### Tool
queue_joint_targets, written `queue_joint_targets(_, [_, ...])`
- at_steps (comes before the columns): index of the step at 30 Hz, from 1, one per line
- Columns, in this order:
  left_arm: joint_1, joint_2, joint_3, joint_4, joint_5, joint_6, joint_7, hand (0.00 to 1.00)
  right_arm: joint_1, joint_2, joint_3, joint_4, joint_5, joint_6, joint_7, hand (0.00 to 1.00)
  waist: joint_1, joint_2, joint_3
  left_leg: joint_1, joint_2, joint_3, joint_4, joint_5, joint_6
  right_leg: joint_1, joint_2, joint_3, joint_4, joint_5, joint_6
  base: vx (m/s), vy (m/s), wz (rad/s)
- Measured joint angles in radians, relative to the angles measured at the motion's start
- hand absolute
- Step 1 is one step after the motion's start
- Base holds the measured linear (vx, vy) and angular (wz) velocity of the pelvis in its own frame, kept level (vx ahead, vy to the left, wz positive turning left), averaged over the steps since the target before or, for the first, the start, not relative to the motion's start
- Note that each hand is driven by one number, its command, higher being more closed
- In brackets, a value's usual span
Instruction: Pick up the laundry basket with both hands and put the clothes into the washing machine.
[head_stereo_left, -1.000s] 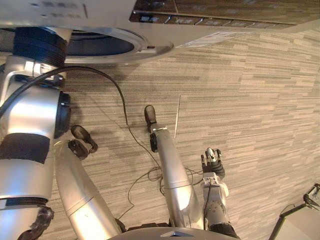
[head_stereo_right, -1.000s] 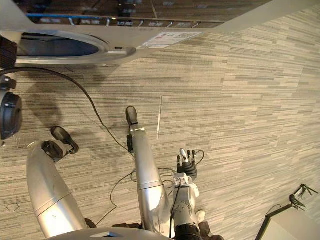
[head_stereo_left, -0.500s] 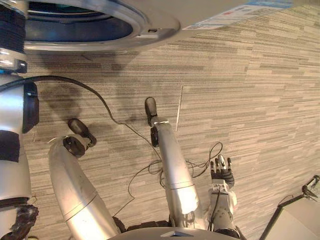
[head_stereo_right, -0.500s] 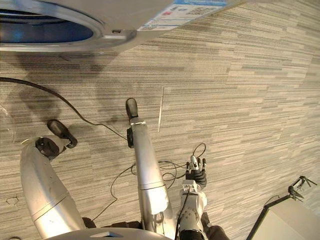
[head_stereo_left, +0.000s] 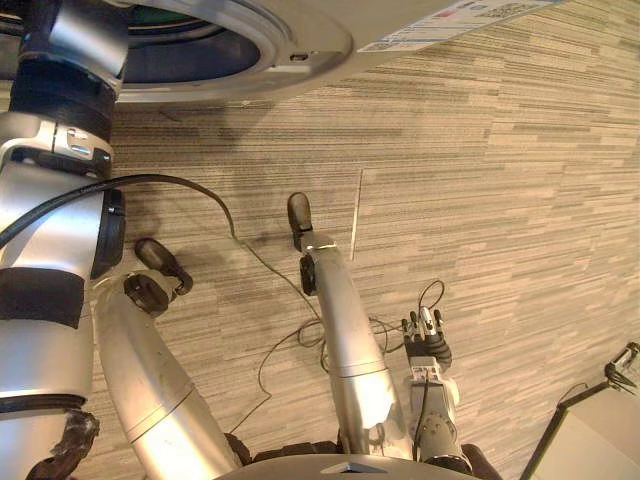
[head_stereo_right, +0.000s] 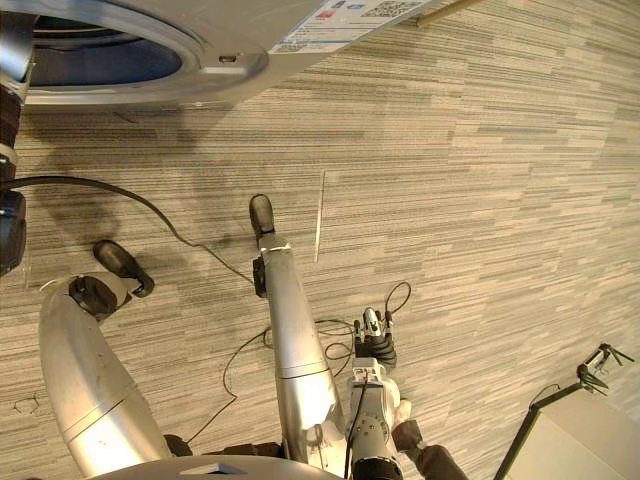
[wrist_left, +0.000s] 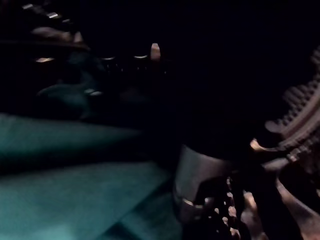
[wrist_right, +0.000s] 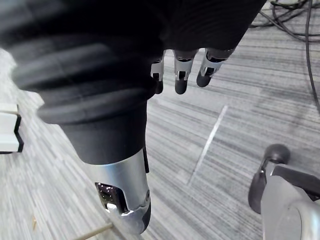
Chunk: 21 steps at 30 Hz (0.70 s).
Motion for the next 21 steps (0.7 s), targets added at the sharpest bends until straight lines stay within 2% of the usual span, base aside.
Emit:
queue_joint_targets(1, [0.035,-0.015,0.025,0.002,-0.163,-0.007,-0.008,0.00,0.000,0.000,-0.002,0.008,0.000,0.001,-0.002,0.00,0.007,0.000,0.000,0.003,-0.003,0.000,-0.005,0.004,0.001,0.002,-0.003,-0.001,0.001,-0.001,-0.002,0.01,0.050,0.21])
queue_joint_targets(2, [0.067,-0.041,0.044,-0.005,-0.414,-0.036,-0.005,0.00,-0.002,0.000,-0.006,0.009,0.001,0.004,-0.004,0.00,0.013,0.001,0.000,0.003,-0.017,0.000,-0.017,0.015,0.002,0.002,-0.014,-0.005,0.005,-0.002,-0.003,0.01,0.040,0.29])
queue_joint_targets(3, [0.087,-0.057,0.061,-0.018,-0.566,-0.061,-0.002,0.00,-0.003,0.000,-0.007,0.011,0.001,0.005,-0.011,0.00,0.015,0.001,0.000,0.004,-0.024,0.001,-0.024,0.021,0.004,0.002,-0.019,-0.007,0.005,-0.002,-0.004,0.00,0.046,0.39])
queue_joint_targets(4, [0.140,-0.089,0.115,-0.063,-0.851,-0.122,0.007,0.00,-0.007,0.000,-0.008,0.009,0.001,0.005,-0.026,0.00,0.017,0.001,0.000,0.006,-0.036,0.000,-0.033,0.030,0.005,0.003,-0.030,-0.010,0.007,-0.003,-0.005,0.00,0.045,0.31])
queue_joint_targets(5, [0.205,-0.125,0.181,-0.121,-1.013,-0.175,0.021,0.00,-0.016,0.001,-0.013,0.007,0.000,0.004,-0.046,0.00,0.019,0.001,0.000,0.012,-0.039,-0.001,-0.033,0.031,0.005,0.009,-0.033,-0.012,0.012,-0.005,-0.008,0.00,0.054,0.23])
queue_joint_targets(7, [0.312,-0.171,0.275,-0.189,-1.105,-0.225,0.044,0.00,-0.028,0.001,-0.020,0.000,0.000,0.004,-0.062,0.00,0.020,0.005,-0.003,0.034,-0.042,0.001,-0.037,0.032,0.004,0.025,-0.036,-0.011,0.016,-0.010,-0.013,0.00,0.039,0.13])
queue_joint_targets(8, [0.379,-0.206,0.331,-0.215,-1.118,-0.250,0.058,0.00,-0.028,0.001,-0.020,-0.003,-0.003,0.003,-0.066,0.00,0.022,0.006,-0.004,0.052,-0.048,0.002,-0.046,0.035,0.000,0.036,-0.041,-0.011,0.017,-0.015,-0.017,0.00,0.028,0.18])
queue_joint_targets(12, [0.585,-0.291,0.417,-0.292,-1.069,-0.272,0.068,0.00,-0.028,0.001,-0.020,-0.006,-0.003,0.001,-0.065,0.00,0.034,0.007,-0.005,0.127,-0.068,0.026,-0.110,0.067,-0.016,0.077,-0.059,-0.013,0.014,-0.025,-0.035,0.01,-0.008,0.25])
queue_joint_targets(17, [0.813,-0.351,0.415,-0.419,-0.906,-0.273,0.058,0.00,-0.028,0.001,-0.023,-0.005,-0.002,-0.003,-0.064,0.00,0.038,0.011,-0.007,0.231,-0.085,0.039,-0.182,0.096,-0.040,0.152,-0.066,-0.018,-0.001,-0.034,-0.057,0.06,-0.021,0.14])
queue_joint_targets(21, [1.047,-0.433,0.366,-0.509,-0.838,-0.277,0.033,0.00,-0.028,-0.002,-0.025,0.003,-0.002,-0.005,-0.064,0.00,0.050,0.046,-0.022,0.350,-0.118,0.071,-0.292,0.139,-0.051,0.237,-0.089,-0.020,-0.047,-0.036,-0.070,0.10,-0.012,0.22])
